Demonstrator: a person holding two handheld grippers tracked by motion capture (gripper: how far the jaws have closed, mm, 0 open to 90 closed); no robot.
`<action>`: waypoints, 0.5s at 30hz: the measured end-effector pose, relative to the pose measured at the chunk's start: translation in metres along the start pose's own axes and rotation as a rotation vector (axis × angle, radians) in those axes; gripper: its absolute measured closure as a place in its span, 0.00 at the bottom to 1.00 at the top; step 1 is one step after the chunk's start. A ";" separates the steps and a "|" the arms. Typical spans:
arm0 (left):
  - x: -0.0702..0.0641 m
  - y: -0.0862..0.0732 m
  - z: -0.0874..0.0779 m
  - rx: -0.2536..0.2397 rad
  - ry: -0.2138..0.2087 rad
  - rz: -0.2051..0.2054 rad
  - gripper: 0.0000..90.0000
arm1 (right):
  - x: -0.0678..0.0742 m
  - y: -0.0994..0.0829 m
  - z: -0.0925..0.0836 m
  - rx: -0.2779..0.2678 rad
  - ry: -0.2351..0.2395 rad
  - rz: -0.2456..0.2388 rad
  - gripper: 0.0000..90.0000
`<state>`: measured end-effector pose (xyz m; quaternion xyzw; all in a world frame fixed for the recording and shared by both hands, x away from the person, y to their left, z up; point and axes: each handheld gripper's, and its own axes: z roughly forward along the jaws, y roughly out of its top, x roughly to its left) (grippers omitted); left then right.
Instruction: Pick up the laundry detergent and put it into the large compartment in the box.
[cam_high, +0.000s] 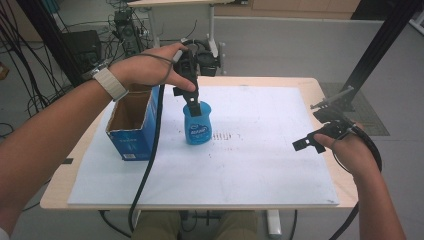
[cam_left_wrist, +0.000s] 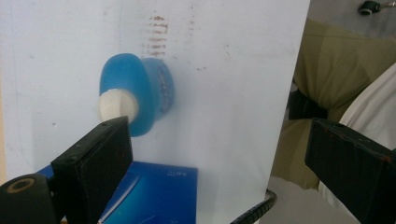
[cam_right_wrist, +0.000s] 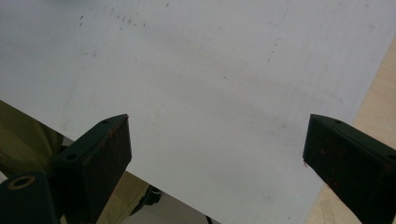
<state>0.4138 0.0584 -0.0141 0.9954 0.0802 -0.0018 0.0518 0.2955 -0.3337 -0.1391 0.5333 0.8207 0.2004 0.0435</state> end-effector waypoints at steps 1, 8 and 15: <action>0.001 0.000 0.000 0.000 0.004 -0.012 0.08 | 0.000 0.000 0.000 0.001 -0.001 0.001 0.09; 0.009 0.005 0.005 0.018 0.013 -0.053 0.08 | -0.003 -0.001 0.001 0.003 0.001 0.007 0.09; 0.017 0.013 0.011 0.039 0.013 -0.072 0.07 | -0.004 0.002 0.004 0.007 0.009 0.003 0.08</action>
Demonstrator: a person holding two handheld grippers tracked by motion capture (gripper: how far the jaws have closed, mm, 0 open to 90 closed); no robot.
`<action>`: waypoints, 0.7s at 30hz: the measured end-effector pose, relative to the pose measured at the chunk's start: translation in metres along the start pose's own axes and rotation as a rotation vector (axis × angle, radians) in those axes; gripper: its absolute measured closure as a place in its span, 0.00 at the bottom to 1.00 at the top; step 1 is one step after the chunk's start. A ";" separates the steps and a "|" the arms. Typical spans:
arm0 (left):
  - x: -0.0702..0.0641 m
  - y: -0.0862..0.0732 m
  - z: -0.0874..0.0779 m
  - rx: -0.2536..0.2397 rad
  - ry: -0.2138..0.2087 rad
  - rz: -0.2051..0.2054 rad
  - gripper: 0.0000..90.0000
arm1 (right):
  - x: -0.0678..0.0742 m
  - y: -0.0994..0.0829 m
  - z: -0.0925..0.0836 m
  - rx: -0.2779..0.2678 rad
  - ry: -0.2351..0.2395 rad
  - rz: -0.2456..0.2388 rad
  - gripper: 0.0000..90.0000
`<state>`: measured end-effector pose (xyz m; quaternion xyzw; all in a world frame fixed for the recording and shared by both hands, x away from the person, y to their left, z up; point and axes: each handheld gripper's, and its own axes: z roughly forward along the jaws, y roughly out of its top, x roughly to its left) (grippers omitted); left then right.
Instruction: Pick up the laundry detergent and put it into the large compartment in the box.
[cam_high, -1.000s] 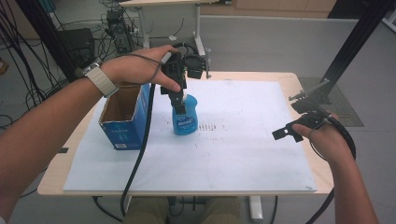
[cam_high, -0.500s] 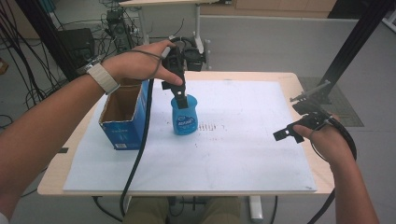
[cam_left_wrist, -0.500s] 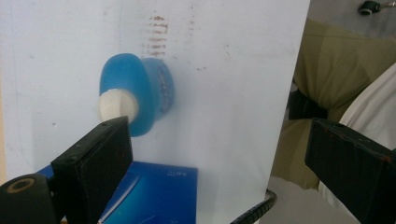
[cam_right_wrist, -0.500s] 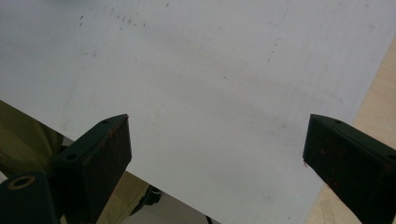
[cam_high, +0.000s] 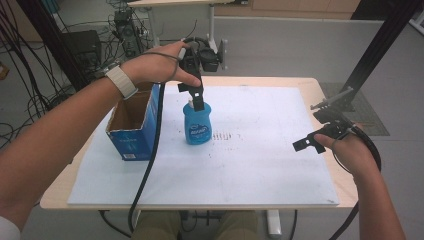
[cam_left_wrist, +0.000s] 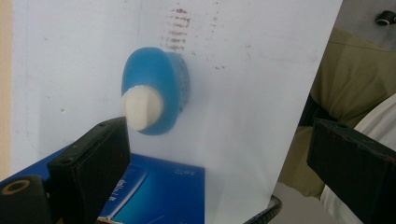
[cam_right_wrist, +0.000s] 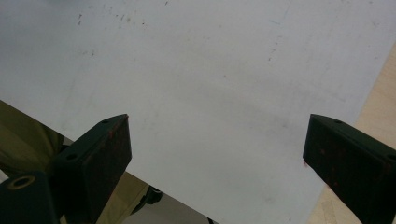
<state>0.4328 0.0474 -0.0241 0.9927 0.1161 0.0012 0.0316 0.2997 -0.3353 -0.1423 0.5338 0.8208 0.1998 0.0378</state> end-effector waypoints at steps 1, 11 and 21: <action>0.001 0.001 0.001 0.005 0.004 0.002 0.07 | 0.000 0.000 0.000 -0.001 0.001 -0.001 0.09; 0.019 0.000 0.010 -0.004 0.011 -0.054 0.07 | 0.000 0.001 0.003 0.003 0.000 0.001 0.08; 0.030 0.000 0.019 -0.007 0.011 -0.045 0.08 | -0.001 0.001 0.005 0.006 0.003 0.000 0.08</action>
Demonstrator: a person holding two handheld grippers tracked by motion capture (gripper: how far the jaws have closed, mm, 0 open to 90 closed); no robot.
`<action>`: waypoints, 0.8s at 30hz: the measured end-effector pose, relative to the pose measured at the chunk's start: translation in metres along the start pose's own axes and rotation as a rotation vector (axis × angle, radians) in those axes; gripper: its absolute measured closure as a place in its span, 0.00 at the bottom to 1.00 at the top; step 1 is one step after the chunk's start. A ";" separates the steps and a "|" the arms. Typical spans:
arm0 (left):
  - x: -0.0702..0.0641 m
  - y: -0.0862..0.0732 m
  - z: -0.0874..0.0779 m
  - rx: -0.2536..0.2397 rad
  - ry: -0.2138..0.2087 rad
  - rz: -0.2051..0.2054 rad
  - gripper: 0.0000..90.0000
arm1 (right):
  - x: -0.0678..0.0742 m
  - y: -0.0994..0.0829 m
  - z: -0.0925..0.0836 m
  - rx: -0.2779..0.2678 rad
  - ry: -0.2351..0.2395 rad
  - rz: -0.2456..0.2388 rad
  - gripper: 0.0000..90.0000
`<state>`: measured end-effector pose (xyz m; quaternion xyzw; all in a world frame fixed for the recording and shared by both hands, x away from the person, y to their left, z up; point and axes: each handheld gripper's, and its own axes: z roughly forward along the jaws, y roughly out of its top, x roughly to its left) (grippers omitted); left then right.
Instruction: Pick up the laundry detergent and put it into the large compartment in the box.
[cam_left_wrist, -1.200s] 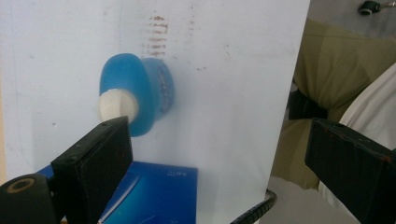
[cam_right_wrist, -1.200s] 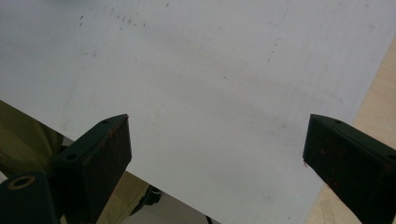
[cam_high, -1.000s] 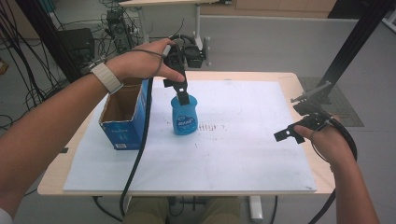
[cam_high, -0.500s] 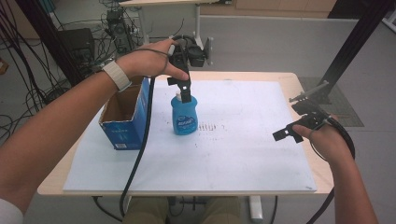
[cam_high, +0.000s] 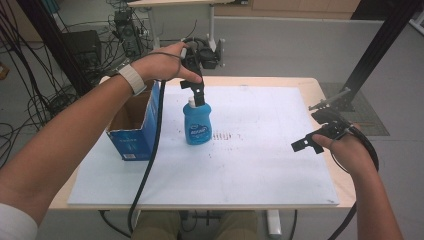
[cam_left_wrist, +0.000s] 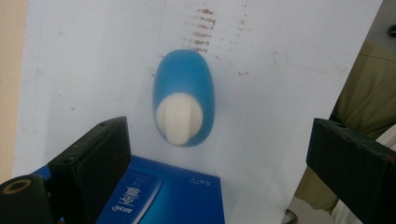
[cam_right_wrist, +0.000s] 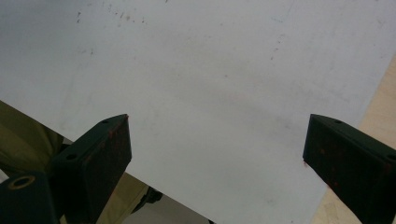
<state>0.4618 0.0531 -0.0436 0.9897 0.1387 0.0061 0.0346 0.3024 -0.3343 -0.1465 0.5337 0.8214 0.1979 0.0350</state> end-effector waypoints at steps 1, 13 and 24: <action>0.002 0.000 0.003 0.002 -0.001 -0.002 0.08 | 0.000 0.000 0.000 0.000 0.000 0.001 0.08; 0.005 0.003 0.015 0.016 0.029 -0.003 0.07 | -0.002 0.001 0.003 0.006 0.005 0.005 0.09; 0.013 0.008 0.031 0.034 0.006 -0.016 0.07 | -0.002 0.001 0.005 0.004 0.005 0.001 0.09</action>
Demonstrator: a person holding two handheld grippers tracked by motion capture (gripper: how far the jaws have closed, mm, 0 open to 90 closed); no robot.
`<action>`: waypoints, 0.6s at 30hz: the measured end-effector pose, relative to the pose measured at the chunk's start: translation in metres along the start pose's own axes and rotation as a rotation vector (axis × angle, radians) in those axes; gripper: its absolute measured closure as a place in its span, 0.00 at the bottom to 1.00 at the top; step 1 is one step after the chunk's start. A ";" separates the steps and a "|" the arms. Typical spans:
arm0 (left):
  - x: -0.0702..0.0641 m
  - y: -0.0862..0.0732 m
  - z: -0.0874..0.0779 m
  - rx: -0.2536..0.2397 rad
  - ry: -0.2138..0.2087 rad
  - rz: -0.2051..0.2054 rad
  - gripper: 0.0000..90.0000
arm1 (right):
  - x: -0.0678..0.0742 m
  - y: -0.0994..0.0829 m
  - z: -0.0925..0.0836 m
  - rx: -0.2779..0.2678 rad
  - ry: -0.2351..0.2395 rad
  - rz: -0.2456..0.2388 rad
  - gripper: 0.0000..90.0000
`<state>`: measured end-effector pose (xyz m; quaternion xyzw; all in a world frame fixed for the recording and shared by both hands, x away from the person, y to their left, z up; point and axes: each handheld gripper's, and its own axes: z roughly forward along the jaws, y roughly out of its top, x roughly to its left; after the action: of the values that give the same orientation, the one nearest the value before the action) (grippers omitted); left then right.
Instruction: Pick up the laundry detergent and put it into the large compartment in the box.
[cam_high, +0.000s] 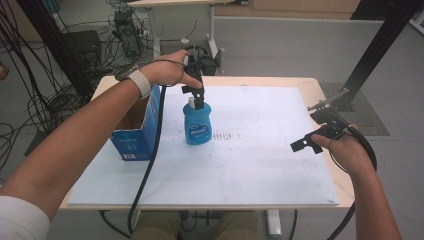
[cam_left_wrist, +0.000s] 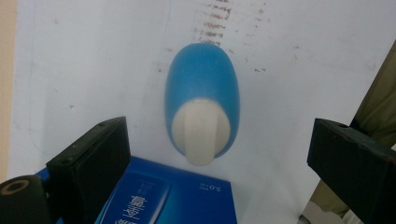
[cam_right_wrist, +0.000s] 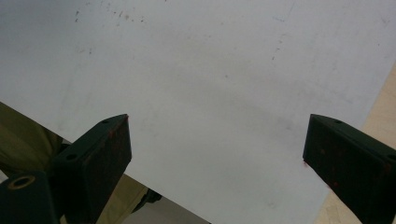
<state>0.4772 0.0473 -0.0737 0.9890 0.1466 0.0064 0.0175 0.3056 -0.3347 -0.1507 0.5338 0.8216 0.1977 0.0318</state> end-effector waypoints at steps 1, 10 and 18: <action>0.002 0.002 0.003 0.015 -0.004 0.004 0.07 | 0.000 0.000 0.000 0.000 0.000 0.002 0.08; 0.005 0.002 0.017 0.011 -0.014 0.014 0.08 | -0.002 -0.003 0.001 0.000 0.001 0.006 0.09; 0.006 0.000 0.020 0.002 -0.009 0.015 0.08 | -0.002 -0.004 0.001 0.001 0.001 0.008 0.08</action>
<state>0.4833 0.0481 -0.0941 0.9901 0.1393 0.0020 0.0169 0.3031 -0.3380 -0.1536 0.5369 0.8196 0.1976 0.0303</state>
